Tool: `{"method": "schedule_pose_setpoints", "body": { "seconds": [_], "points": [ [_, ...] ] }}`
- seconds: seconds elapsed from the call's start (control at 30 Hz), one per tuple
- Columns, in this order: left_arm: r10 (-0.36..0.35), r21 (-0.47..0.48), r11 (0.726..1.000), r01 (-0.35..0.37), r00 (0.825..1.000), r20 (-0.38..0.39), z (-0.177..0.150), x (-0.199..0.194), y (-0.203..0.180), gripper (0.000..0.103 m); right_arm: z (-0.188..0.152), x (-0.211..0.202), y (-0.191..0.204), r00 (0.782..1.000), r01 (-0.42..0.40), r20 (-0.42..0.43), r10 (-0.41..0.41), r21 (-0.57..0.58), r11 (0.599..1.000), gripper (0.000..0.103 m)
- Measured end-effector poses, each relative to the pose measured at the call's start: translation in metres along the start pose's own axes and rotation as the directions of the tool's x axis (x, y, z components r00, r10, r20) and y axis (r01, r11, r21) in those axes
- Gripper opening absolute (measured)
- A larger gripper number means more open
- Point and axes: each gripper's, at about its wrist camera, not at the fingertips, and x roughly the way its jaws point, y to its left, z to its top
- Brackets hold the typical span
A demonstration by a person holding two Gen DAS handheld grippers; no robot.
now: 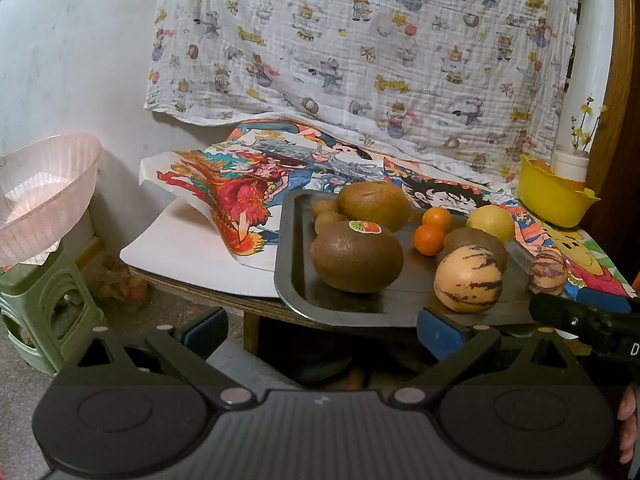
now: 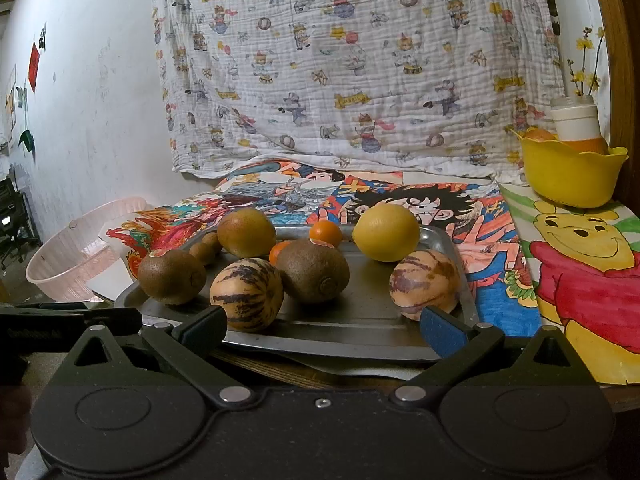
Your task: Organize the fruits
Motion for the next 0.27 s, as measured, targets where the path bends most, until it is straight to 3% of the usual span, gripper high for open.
{"method": "schedule_pose_setpoints", "body": {
  "seconds": [0.27],
  "points": [
    [0.009,-0.005,1.000,-0.009,1.000,0.000,0.0013,-0.0007,0.0021,0.102,-0.0005,0.0003,0.0002,1.000,0.000,-0.001,0.000,0.001,1.000,0.102]
  ]
}}
